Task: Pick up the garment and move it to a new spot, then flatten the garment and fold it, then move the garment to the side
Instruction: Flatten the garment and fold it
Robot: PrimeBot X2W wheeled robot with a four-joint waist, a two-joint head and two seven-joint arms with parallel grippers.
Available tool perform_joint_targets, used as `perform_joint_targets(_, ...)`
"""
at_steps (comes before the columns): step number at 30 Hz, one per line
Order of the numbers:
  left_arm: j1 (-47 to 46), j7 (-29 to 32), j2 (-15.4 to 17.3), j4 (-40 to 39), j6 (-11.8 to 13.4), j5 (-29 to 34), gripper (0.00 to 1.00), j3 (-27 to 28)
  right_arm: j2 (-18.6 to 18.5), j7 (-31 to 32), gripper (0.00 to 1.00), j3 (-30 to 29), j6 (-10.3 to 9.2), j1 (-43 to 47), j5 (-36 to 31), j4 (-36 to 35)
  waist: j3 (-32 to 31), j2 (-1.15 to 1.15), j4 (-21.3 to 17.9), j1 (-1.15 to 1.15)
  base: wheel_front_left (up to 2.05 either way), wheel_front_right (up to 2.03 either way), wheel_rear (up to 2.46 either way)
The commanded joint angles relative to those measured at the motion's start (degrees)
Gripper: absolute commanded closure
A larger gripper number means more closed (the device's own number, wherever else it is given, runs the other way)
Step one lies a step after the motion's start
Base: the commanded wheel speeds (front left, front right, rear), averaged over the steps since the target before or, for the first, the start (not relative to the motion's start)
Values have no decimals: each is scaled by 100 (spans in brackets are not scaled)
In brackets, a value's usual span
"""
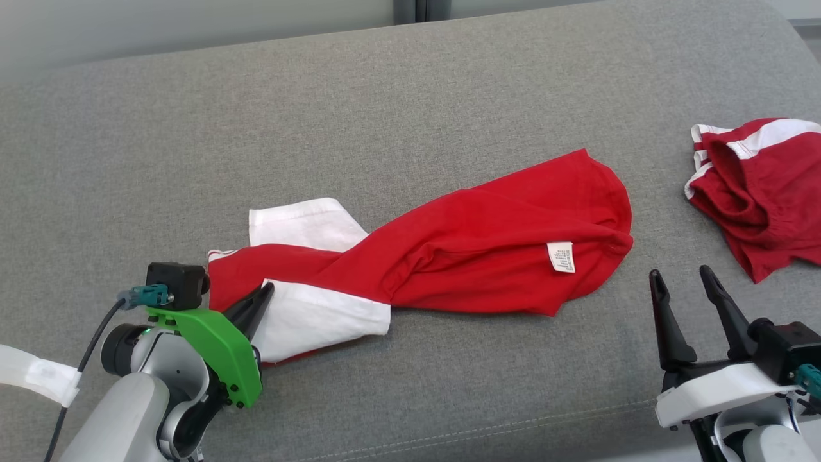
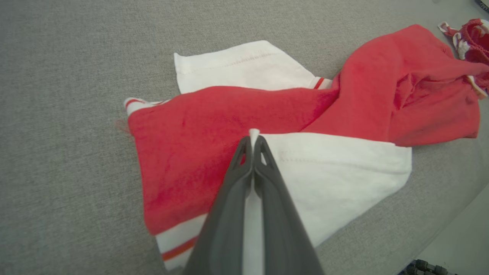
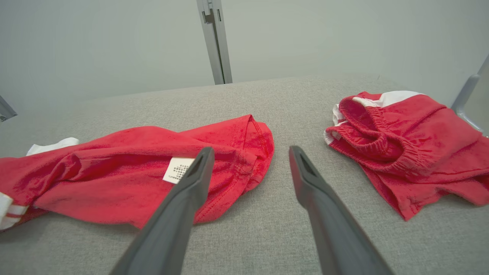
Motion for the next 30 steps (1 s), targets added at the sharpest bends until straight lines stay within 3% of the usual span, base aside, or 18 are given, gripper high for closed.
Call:
perform_joint_targets(1,44,-5,63,-34,-24,-16,100,-14,-3,24,0,-96,-3,-71,87,68,19,0,11,0,0,0,0)
perform_joint_targets(7,-67,-18,138,-175,2,-8,100,3,-188,157,0,-267,-3,-244,316,399,197,0,74,0,0,0,0)
perform_joint_targets(22,-437,-76,78,-114,11,80,100,-81,-1107,243,0,1020,-3,-1389,1379,1659,658,0,327,0,0,0,0)
perform_joint_targets(25,-452,-106,85,-94,10,84,100,-88,-1197,103,83,1231,-3,-1510,1504,1755,691,0,337,0,0,0,0)
perform_joint_targets(26,-450,-122,88,-89,11,82,100,-89,-1225,67,100,1271,-3,-1524,1527,1794,697,0,337,0,0,0,0)
perform_joint_targets(30,-467,-159,92,-89,9,85,100,-92,-1295,-74,100,1409,-3,-1560,1667,1808,697,0,331,0,0,0,0)
